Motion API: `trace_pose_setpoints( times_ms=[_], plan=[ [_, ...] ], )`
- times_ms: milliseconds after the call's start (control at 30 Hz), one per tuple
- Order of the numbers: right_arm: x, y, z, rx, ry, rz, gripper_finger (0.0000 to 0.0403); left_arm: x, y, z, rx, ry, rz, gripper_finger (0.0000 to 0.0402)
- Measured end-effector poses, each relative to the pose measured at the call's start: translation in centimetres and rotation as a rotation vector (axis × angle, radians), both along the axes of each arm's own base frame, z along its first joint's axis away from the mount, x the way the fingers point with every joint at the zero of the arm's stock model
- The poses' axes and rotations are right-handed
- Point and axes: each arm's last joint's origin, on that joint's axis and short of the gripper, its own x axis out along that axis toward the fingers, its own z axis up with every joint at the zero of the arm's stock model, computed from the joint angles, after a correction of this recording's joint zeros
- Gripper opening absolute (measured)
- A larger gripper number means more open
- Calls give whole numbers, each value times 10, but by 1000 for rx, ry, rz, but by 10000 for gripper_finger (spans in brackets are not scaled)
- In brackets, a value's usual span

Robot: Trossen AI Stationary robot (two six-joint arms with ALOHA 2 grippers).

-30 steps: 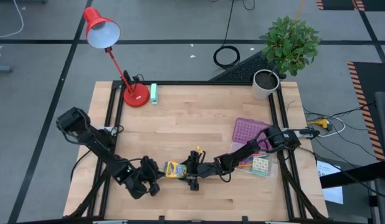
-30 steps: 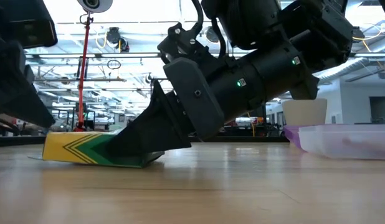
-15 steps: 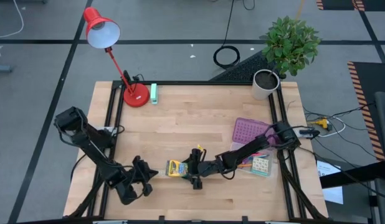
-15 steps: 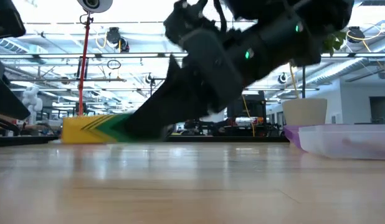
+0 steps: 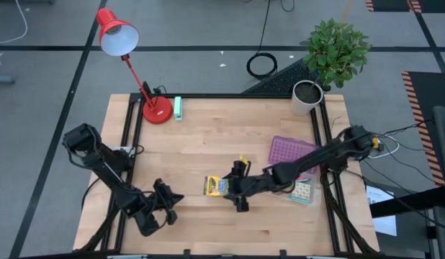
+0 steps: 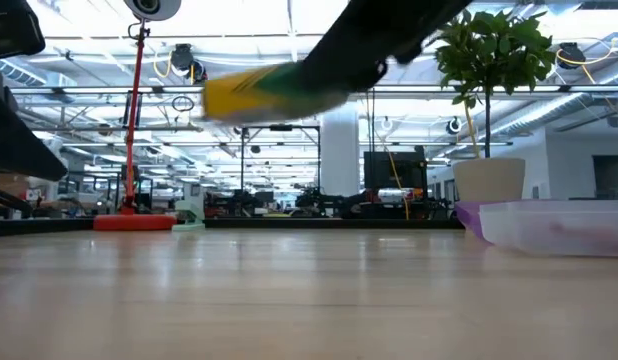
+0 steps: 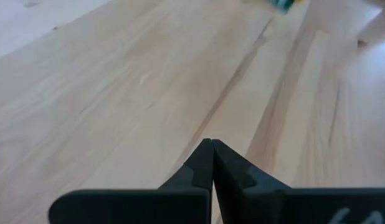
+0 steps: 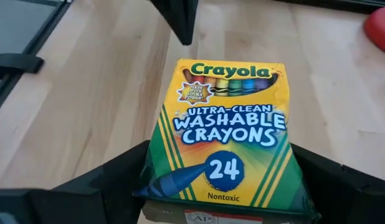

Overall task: Pack school essentials
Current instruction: Put the crayon box into the supply box

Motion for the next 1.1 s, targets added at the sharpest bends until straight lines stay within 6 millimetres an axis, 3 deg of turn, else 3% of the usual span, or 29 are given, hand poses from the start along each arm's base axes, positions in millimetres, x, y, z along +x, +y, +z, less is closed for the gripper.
trace_pose_setpoints(
  times_ms=[200, 733, 1100],
  plan=[
    [-31, -9, 22, 9, -12, 10, 316, 9, 0, 3, 7, -29, -26, 5],
    [-158, -45, -9, 176, -65, 80, 316, 32, 14, 7, 79, -40, -24, 5],
    [-211, -61, -7, 267, 5, 37, 316, 43, 25, 7, 91, -33, 11, 5]
  ],
)
